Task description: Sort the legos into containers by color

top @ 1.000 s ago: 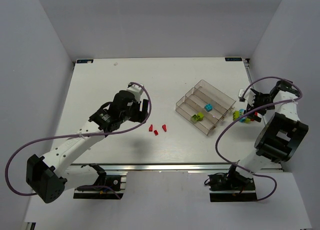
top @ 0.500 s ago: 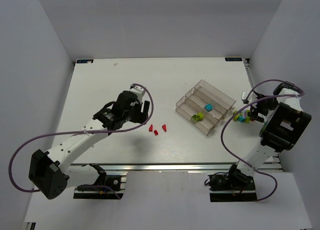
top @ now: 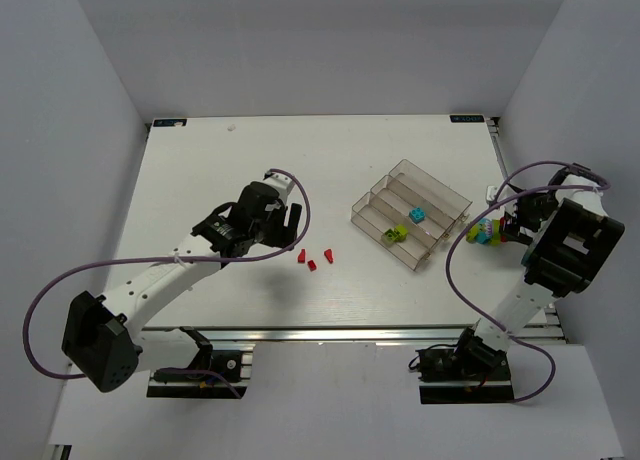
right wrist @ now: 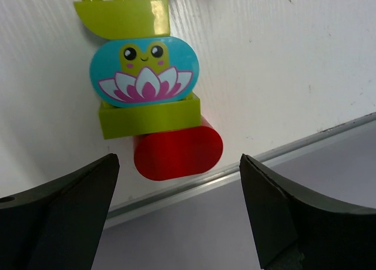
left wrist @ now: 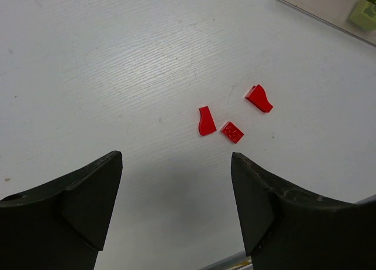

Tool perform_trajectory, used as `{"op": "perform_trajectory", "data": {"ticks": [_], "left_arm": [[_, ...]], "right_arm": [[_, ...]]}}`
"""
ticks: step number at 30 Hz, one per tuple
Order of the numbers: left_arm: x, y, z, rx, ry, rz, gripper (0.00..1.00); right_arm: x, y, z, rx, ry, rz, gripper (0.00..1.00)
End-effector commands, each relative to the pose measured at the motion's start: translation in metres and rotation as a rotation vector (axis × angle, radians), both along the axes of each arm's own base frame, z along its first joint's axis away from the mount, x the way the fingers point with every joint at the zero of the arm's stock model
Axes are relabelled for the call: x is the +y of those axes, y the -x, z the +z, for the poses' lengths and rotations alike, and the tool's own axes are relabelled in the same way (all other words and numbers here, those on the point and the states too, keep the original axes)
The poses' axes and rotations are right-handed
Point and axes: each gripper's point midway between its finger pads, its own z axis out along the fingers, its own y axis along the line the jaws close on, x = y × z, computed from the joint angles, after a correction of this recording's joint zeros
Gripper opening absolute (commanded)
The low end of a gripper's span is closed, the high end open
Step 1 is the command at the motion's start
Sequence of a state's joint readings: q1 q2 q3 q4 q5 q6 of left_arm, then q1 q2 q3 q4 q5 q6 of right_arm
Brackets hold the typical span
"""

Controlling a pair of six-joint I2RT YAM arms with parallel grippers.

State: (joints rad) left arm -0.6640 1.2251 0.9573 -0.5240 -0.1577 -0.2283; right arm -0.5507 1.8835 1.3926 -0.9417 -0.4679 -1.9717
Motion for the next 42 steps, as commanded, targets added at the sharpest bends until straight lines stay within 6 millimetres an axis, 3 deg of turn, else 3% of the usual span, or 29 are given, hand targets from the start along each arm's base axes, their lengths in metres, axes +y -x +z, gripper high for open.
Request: {"op": "perform_trajectory", "data": {"ticks": [1,20,42], "left_arm": [[0.002,-0.002,0.0,-0.004,-0.009,0.005,0.84],[0.003,-0.006,-0.013,0.035,-0.024,0.011,0.85],[0.003,-0.008,-0.018,0.057,-0.017,0.01,0.85]], "right_arm": [[-0.016,-0.014,0.006,-0.045,0.068,0.058,0.88],[-0.025,-0.026,-0.018,-0.02,0.087,0.097,0.88],[-0.004,-0.017,-0.036,0.016,0.081,0.193,0.89]]}}
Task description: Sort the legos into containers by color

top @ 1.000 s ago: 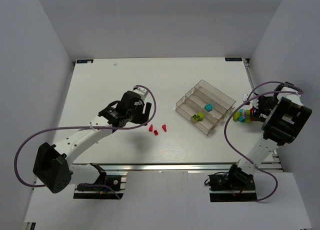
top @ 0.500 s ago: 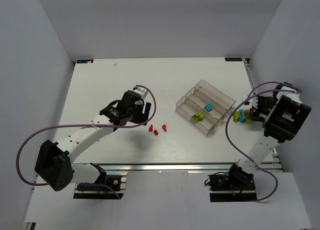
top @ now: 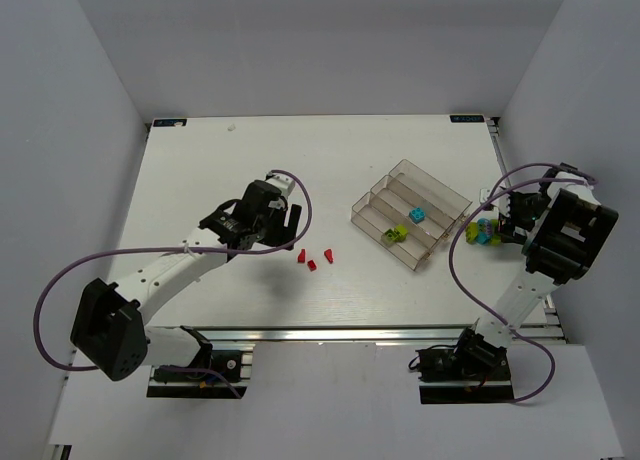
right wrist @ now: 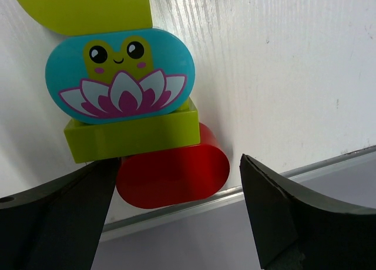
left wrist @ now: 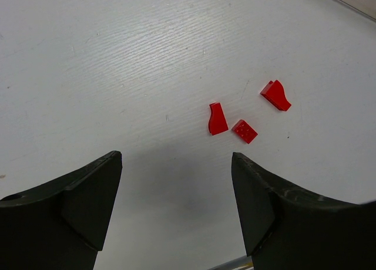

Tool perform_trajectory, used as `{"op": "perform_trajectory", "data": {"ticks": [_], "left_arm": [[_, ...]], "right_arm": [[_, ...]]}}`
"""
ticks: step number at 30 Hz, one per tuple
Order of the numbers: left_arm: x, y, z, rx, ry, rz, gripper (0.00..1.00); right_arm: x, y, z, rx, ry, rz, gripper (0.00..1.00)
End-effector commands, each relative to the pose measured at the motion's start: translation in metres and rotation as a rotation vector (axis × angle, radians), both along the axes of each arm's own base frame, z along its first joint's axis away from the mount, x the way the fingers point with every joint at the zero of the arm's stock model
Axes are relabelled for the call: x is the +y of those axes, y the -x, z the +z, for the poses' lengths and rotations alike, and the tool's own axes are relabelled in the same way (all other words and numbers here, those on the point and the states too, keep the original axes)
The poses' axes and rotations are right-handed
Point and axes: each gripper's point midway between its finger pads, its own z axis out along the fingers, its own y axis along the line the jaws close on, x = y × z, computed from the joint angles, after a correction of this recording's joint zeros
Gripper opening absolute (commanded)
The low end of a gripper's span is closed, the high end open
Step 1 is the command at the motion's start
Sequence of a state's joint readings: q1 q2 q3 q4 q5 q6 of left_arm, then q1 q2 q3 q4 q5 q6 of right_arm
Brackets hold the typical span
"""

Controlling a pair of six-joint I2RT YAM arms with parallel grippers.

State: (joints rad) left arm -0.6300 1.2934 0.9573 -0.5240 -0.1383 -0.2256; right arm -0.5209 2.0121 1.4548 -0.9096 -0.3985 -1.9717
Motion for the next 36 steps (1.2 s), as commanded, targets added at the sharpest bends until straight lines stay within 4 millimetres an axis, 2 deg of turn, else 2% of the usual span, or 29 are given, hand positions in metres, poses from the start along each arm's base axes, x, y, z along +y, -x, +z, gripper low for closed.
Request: {"op": "perform_trajectory", "data": {"ticks": [1,6,12,17,18,19,22,27,29,33,34,36], "left_arm": [[-0.002,-0.002,0.004,-0.004,0.016,-0.008,0.85],[-0.003,-0.002,0.004,-0.002,0.017,-0.011,0.85],[-0.004,-0.001,0.003,0.003,0.018,-0.014,0.85],[-0.002,-0.004,0.004,0.0,0.022,-0.005,0.85],[-0.002,-0.003,0.005,-0.002,0.025,-0.006,0.85],[-0.002,-0.003,0.005,0.0,0.025,-0.007,0.85],[-0.003,-0.003,0.006,-0.002,0.028,-0.007,0.85],[-0.004,-0.002,0.009,-0.007,0.042,-0.014,0.85],[-0.006,-0.001,0.012,-0.011,0.055,-0.021,0.85],[-0.013,0.001,0.018,-0.01,0.09,-0.046,0.85],[-0.015,0.003,0.018,-0.005,0.101,-0.056,0.85],[-0.018,0.003,0.021,-0.008,0.117,-0.064,0.85]], "right_arm": [[0.006,-0.003,-0.003,-0.045,0.032,0.174,0.89],[0.006,-0.001,-0.007,-0.035,0.049,0.197,0.89],[0.005,0.006,-0.012,0.005,0.064,0.225,0.77],[0.001,0.012,-0.01,0.019,0.076,0.22,0.59],[0.003,0.014,-0.011,0.02,0.07,0.219,0.54],[0.002,0.014,-0.01,0.012,0.07,0.218,0.44],[0.006,0.015,-0.004,-0.024,0.056,0.217,0.3],[0.005,0.012,0.018,-0.094,0.044,0.16,0.11],[0.005,0.009,0.033,-0.128,0.028,0.11,0.08],[0.008,0.015,0.054,-0.188,0.005,0.057,0.04],[0.008,0.014,0.065,-0.23,0.019,0.051,0.04],[0.012,0.022,0.066,-0.233,0.008,0.021,0.04]]}}
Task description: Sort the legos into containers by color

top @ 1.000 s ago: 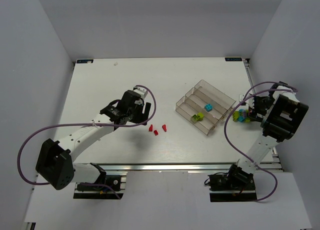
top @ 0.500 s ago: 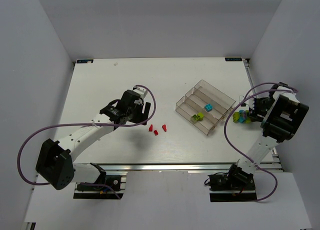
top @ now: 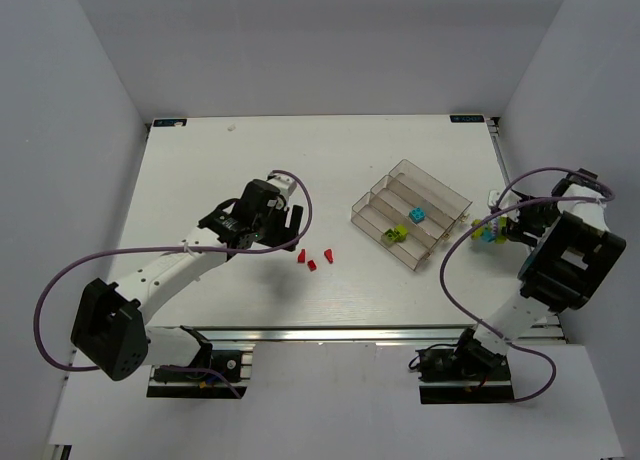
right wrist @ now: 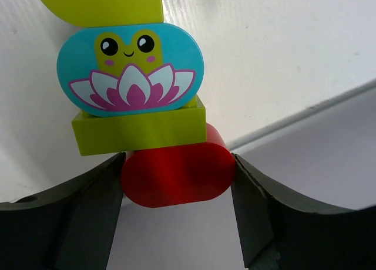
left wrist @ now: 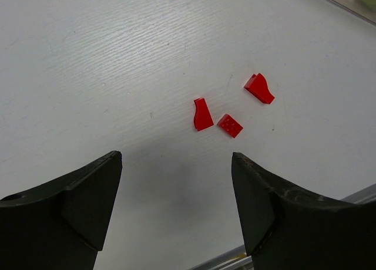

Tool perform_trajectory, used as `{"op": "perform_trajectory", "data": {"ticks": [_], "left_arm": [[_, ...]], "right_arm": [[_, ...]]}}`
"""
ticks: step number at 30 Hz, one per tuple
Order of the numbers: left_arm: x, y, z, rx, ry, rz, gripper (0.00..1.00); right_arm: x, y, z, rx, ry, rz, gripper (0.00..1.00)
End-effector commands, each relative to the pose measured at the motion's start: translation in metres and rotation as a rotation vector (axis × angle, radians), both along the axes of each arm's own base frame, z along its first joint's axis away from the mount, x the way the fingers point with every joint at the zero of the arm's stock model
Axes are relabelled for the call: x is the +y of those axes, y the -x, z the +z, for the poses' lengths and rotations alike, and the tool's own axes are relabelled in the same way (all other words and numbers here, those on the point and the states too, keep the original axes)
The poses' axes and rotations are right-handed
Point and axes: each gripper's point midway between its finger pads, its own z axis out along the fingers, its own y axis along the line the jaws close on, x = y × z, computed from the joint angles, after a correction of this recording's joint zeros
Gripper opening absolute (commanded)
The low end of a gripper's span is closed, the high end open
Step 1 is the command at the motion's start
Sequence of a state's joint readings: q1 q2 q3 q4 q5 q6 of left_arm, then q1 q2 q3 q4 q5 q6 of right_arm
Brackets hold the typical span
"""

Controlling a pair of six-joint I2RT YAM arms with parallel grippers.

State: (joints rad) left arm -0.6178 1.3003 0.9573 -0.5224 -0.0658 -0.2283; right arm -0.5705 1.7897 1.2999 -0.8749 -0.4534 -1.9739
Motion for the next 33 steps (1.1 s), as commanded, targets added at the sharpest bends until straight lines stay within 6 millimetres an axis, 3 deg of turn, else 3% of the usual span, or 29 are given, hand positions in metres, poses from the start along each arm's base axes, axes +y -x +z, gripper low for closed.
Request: {"op": "perform_trajectory", "data": {"ticks": [1,3,9,13,18,25,27,33], "left_arm": [[-0.013,0.0,0.024,-0.04,0.09,-0.037,0.85],[-0.02,0.002,0.028,-0.036,0.123,-0.063,0.85],[-0.051,0.013,0.051,-0.024,0.28,-0.182,0.88],[-0.073,0.02,0.066,0.011,0.388,-0.246,0.89],[-0.101,0.025,0.091,0.058,0.549,-0.31,0.9],[-0.133,0.013,0.125,0.091,0.742,-0.323,0.91],[-0.144,0.009,0.131,0.12,0.793,-0.336,0.91],[-0.164,0.009,0.137,0.158,0.855,-0.378,0.98]], "right_arm": [[0.009,-0.002,0.032,-0.14,0.015,0.057,0.04],[0.012,0.004,0.032,-0.131,0.004,0.039,0.03],[0.031,0.02,0.056,-0.185,-0.029,0.019,0.02],[0.053,0.033,0.083,-0.245,-0.063,0.022,0.02],[0.096,0.048,0.111,-0.302,-0.189,0.039,0.02],[0.171,0.076,0.149,-0.387,-0.385,0.128,0.01],[0.193,0.081,0.156,-0.399,-0.451,0.143,0.01],[0.229,0.09,0.161,-0.322,-0.576,0.133,0.0]]}}
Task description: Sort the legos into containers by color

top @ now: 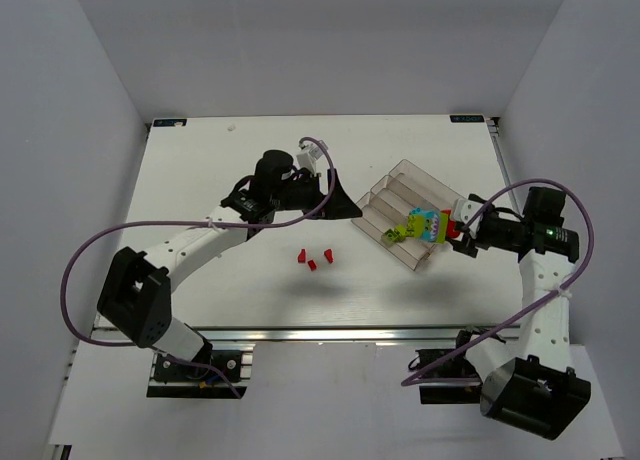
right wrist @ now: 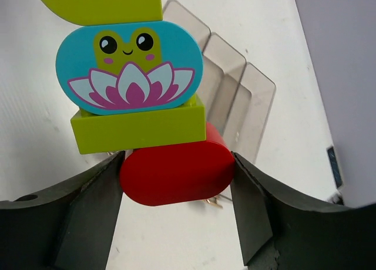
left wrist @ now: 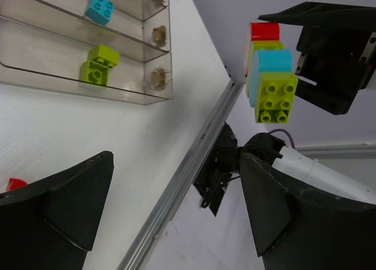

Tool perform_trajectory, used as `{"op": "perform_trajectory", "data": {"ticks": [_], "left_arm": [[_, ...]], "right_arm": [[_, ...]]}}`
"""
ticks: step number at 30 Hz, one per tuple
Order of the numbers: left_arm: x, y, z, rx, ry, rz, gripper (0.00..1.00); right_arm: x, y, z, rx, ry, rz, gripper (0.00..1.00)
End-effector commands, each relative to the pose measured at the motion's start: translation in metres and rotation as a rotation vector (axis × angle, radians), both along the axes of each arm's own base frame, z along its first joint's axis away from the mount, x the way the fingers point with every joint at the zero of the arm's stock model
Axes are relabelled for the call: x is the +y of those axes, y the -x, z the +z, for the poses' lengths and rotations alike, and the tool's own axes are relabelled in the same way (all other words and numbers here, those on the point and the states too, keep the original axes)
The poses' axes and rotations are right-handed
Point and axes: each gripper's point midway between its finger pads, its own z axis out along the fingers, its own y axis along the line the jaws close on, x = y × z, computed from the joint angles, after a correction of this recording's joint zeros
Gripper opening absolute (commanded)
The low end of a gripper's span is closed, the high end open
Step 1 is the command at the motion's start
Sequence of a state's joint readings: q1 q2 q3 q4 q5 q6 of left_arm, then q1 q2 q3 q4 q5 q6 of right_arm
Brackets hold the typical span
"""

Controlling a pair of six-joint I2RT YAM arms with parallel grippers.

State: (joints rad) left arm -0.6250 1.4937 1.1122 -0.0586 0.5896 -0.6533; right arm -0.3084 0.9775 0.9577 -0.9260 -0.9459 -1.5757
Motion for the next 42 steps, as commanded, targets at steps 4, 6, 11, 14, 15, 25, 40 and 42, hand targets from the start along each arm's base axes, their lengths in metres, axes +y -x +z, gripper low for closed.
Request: {"op": "perform_trajectory", "data": {"ticks": [4,6,11,14,15,25,40,42], "left_arm": [[-0.02,0.009,0.045,-0.042,0.149,-0.078,0.98],[-0.021,0.013,0.05,-0.022,0.177,-0.09,0.98],[-0.03,0.019,0.063,-0.022,0.222,-0.106,0.98],[-0.035,0.017,0.062,0.002,0.221,-0.092,0.98],[-0.039,0.019,0.062,0.01,0.221,-0.098,0.98],[-0.061,0.026,0.06,0.08,0.235,-0.147,0.98],[-0.071,0.021,0.03,0.141,0.08,-0.121,0.98],[-0.07,0.019,0.022,0.152,0.046,-0.111,0.98]], "right_arm": [[0.035,0.006,0.016,0.091,-0.17,-0.002,0.0],[0.042,0.007,0.021,0.088,-0.182,0.0,0.0],[0.051,0.004,0.023,0.154,-0.226,-0.07,0.0],[0.057,0.001,0.023,0.144,-0.218,-0.091,0.0],[0.058,0.0,0.024,0.146,-0.229,-0.103,0.0],[0.085,-0.012,0.027,0.125,-0.213,-0.131,0.0],[0.116,-0.02,0.019,0.126,-0.094,-0.108,0.0],[0.118,-0.02,0.018,0.134,-0.085,-0.107,0.0]]}}
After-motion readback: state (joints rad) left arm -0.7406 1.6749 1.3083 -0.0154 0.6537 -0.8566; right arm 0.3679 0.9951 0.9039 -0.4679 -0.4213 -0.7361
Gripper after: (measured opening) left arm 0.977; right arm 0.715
